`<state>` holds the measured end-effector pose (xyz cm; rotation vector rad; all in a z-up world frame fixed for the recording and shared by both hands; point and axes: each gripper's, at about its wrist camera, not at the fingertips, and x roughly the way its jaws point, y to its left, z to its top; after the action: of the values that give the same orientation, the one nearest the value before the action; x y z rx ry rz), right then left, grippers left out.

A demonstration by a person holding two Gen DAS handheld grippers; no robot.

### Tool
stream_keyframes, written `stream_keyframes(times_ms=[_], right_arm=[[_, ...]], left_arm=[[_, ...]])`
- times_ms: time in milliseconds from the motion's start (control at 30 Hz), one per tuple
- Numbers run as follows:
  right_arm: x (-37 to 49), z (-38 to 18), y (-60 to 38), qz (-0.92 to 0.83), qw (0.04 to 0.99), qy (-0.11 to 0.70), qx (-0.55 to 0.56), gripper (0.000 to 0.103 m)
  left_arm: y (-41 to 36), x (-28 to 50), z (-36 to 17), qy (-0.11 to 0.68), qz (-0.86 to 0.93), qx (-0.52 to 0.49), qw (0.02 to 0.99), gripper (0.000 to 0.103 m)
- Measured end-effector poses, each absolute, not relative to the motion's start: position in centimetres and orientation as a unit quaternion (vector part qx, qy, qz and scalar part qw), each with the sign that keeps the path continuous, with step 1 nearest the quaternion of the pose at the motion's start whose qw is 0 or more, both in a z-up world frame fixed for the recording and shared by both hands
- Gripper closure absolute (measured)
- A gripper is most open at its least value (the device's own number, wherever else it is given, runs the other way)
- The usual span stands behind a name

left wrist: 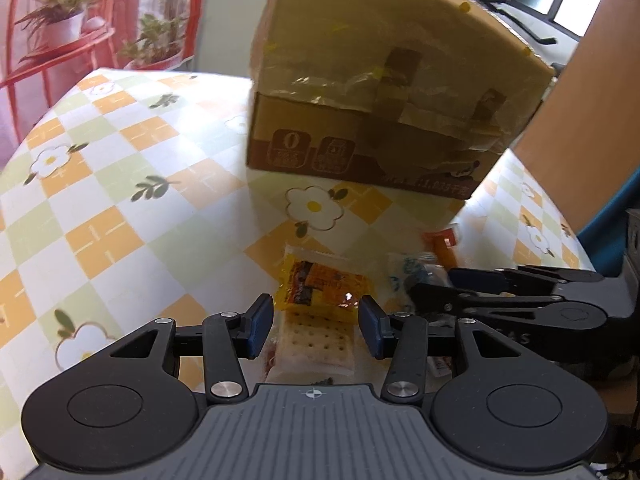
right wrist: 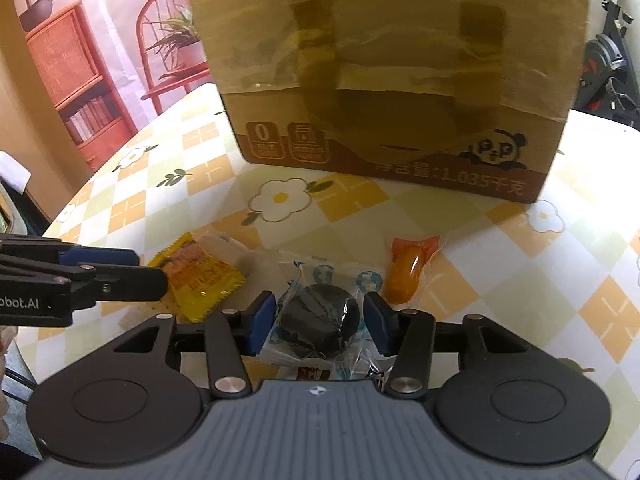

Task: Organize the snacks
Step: 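Grasp the black-ball packet with right tool while left tool grasps yellow cracker packet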

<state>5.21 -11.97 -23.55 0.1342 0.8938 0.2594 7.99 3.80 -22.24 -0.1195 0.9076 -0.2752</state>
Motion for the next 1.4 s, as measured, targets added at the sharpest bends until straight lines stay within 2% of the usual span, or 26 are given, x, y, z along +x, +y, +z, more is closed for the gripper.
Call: stream_keyframes(times_ms=[67,200,267,567,800,1233,1400], right_arm=[[5.1,-23.7,-12.4,0.122,0.892,0.429,0.071,0.051],[5.0,-23.8,-12.7,0.124,0.892,0.427,0.076,0.051],[5.1,-23.8,-12.7,0.126,0.892,0.427,0.075,0.051],[5.0,-24.1,-13.0,0.131,0.891,0.426,0.085,0.051],[4.9,-24.1,-13.1,0.132,0.891,0.425,0.089,0.051],[4.8,-24.3,-13.3,0.134,0.889,0.426,0.097,0.051],[4.6,-24.3,-13.4,0.134,0.889,0.426,0.099,0.051]], left_arm=[[4.1,7.9,-22.2,0.443,-0.129,-0.073,0.884,0.055],[4.1,7.8,-21.8,0.443,-0.132,-0.089,0.882,0.065],[3.9,8.0,-21.6,0.440,-0.137,-0.093,0.883,0.067],[2.3,10.3,-22.8,0.464,-0.125,-0.085,0.873,0.067],[0.8,12.3,-23.2,0.463,-0.124,-0.049,0.876,0.067],[-2.2,11.3,-23.8,0.440,-0.122,0.044,0.888,0.062],[-2.2,10.9,-23.9,0.434,-0.136,0.045,0.890,0.074]])
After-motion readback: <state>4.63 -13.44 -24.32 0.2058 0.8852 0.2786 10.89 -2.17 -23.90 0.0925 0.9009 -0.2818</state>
